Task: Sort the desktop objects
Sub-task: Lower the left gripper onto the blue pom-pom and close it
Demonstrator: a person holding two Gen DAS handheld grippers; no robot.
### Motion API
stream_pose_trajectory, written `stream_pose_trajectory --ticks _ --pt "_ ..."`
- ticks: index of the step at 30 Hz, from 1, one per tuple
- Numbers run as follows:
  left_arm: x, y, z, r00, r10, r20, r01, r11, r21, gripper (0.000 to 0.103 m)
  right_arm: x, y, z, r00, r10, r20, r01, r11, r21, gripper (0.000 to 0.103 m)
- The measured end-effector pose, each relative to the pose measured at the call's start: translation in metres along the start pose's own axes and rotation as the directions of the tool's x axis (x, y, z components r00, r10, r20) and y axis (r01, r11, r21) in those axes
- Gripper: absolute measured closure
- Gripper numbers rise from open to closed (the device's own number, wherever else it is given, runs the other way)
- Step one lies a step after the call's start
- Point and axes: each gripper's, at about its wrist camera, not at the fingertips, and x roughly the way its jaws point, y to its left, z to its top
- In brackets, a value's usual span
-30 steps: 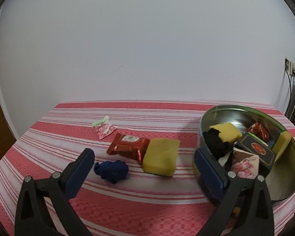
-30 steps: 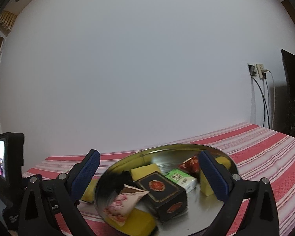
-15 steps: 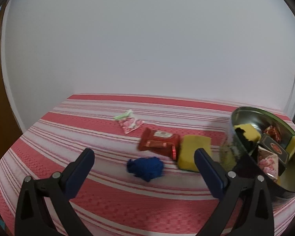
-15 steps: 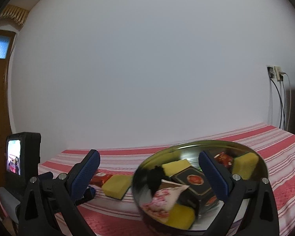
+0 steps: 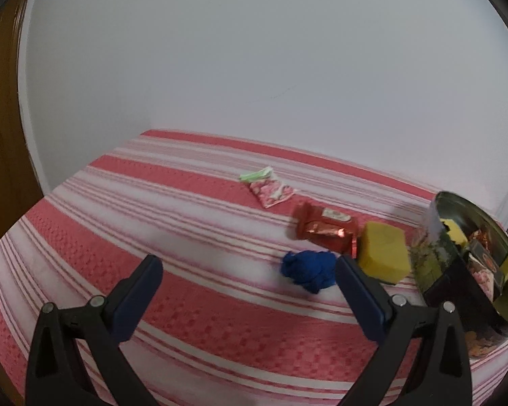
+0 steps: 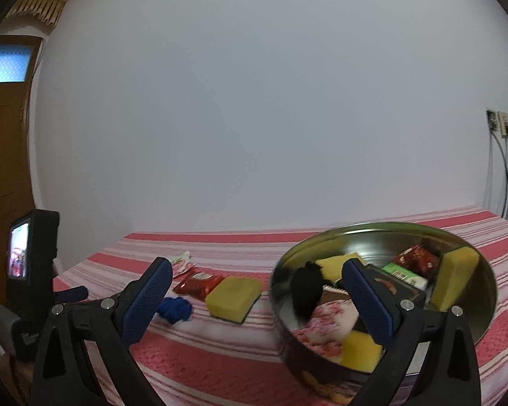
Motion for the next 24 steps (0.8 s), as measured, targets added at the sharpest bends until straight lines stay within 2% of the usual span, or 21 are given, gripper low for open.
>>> stream_pose_trajectory --ticks 3,5,7,11,14,16,18,19,21,24 --pt "0.005 0.0 0.002 1.0 -0.006 -0.023 0.007 0.998 0.056 0.001 0.003 0.008 -0.002 0.995 0.068 -0.066 -0.068 0.998 0.004 0.001" --pt "0.009 -0.007 0.006 0.998 -0.034 -0.048 0.04 0.99 0.134 0.001 0.007 0.01 -0.005 0.988 0.101 -0.113 -0.101 0.995 0.009 0.001" --pt "0.014 -0.016 0.01 0.995 -0.053 -0.083 0.07 0.975 0.212 0.001 0.009 0.013 -0.007 0.979 0.125 -0.158 -0.124 0.992 0.016 0.001" --pt "0.026 -0.039 0.016 0.995 -0.028 -0.098 0.061 0.935 0.348 0.001 0.005 0.021 -0.011 0.97 0.15 -0.191 -0.154 0.988 -0.004 0.001" --pt "0.04 -0.051 0.018 0.991 -0.027 -0.134 0.077 0.92 0.384 0.002 0.003 0.025 -0.013 0.964 0.171 -0.202 -0.175 0.985 -0.003 0.001" --pt "0.051 -0.056 0.018 0.982 -0.039 -0.185 0.109 0.916 0.387 0.009 0.001 0.024 -0.014 0.96 0.184 -0.21 -0.187 0.982 0.006 0.001" --pt "0.064 -0.06 0.016 0.971 -0.053 -0.233 0.143 0.912 0.386 0.024 0.001 0.024 -0.016 0.959 0.184 -0.217 -0.188 0.982 0.003 0.001" --pt "0.07 -0.061 0.015 0.965 -0.06 -0.257 0.158 0.911 0.381 0.027 0.003 0.024 -0.017 0.958 0.184 -0.22 -0.188 0.982 0.003 0.001" --pt "0.083 -0.063 0.011 0.946 -0.074 -0.315 0.191 0.913 0.361 0.038 0.004 0.023 -0.017 0.954 0.19 -0.231 -0.193 0.981 0.008 0.001" --pt "0.085 -0.059 0.01 0.94 -0.119 -0.321 0.225 0.921 0.318 0.045 0.006 0.023 -0.017 0.949 0.2 -0.242 -0.204 0.979 0.009 0.001"
